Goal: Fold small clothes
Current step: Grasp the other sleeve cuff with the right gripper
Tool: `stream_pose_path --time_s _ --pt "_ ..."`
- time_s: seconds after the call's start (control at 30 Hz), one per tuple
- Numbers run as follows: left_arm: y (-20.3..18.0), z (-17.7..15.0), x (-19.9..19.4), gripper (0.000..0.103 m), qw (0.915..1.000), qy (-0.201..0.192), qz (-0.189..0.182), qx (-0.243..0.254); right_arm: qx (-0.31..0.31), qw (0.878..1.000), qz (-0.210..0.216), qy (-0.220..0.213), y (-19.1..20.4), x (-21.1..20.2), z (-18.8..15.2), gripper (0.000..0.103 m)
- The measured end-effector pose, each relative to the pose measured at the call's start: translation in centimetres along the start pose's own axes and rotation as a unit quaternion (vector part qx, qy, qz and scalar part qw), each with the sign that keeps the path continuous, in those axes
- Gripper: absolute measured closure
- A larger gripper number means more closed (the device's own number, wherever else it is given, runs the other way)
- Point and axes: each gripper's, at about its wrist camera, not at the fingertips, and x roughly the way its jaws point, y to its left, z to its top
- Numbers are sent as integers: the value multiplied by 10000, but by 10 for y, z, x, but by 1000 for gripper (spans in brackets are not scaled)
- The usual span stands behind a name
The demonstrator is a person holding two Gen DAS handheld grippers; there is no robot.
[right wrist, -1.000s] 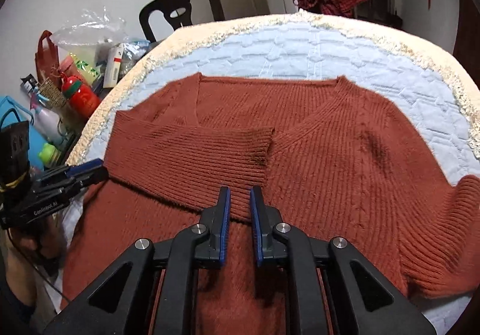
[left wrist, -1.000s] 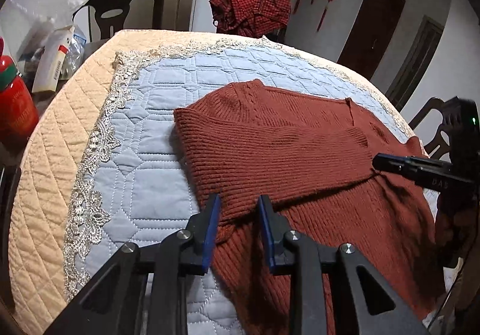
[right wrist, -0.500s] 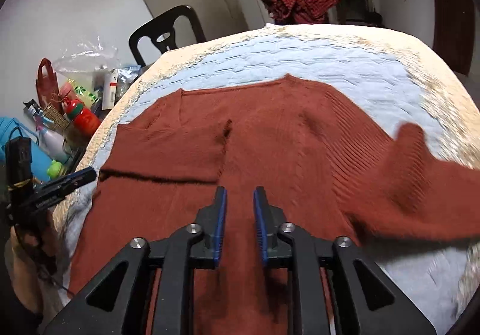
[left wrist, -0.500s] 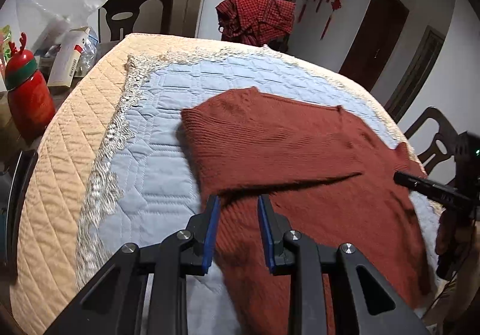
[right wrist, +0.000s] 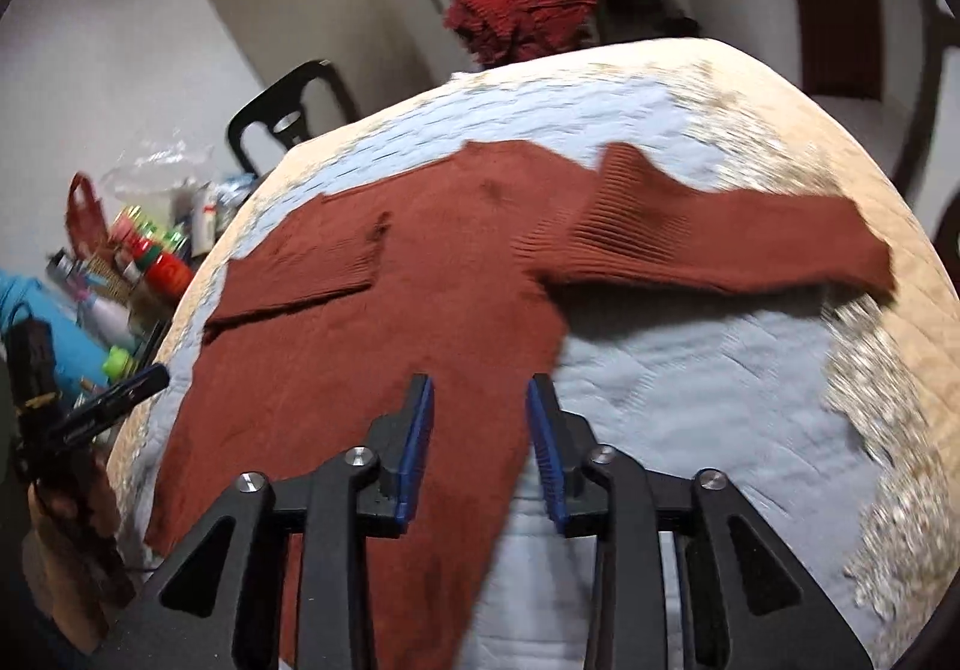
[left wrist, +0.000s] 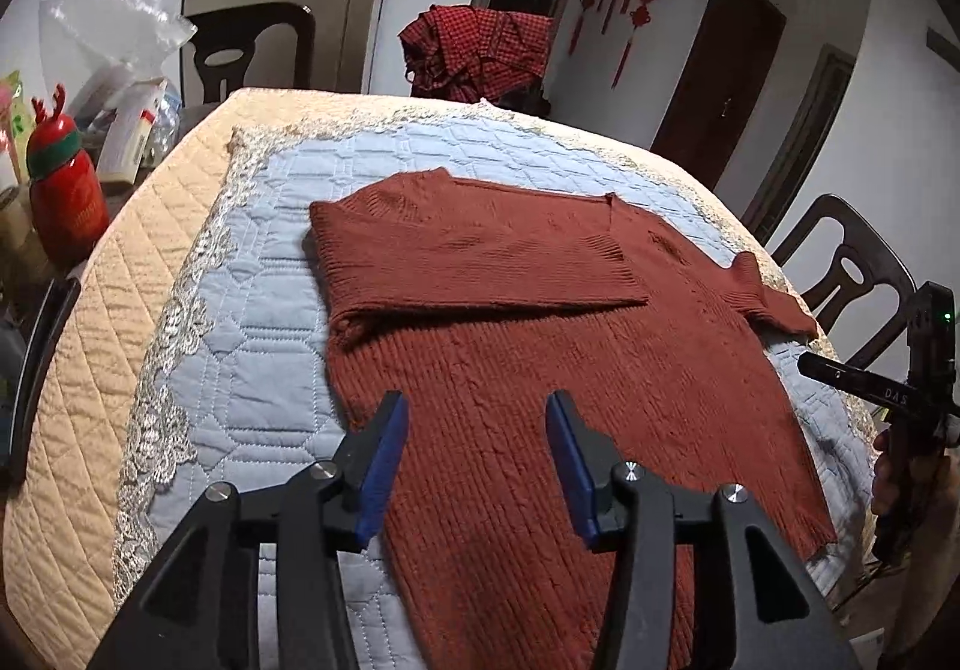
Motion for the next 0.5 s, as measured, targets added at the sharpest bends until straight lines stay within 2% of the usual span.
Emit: stream_pose_path --time_s 0.27,0.5 --pt "-13 7 10 48 9999 7 -136 80 766 9967 -120 -261 -34 -5 6 63" --pt "-23 10 25 48 9998 88 -125 163 1508 9875 -352 -304 -76 1 16 63"
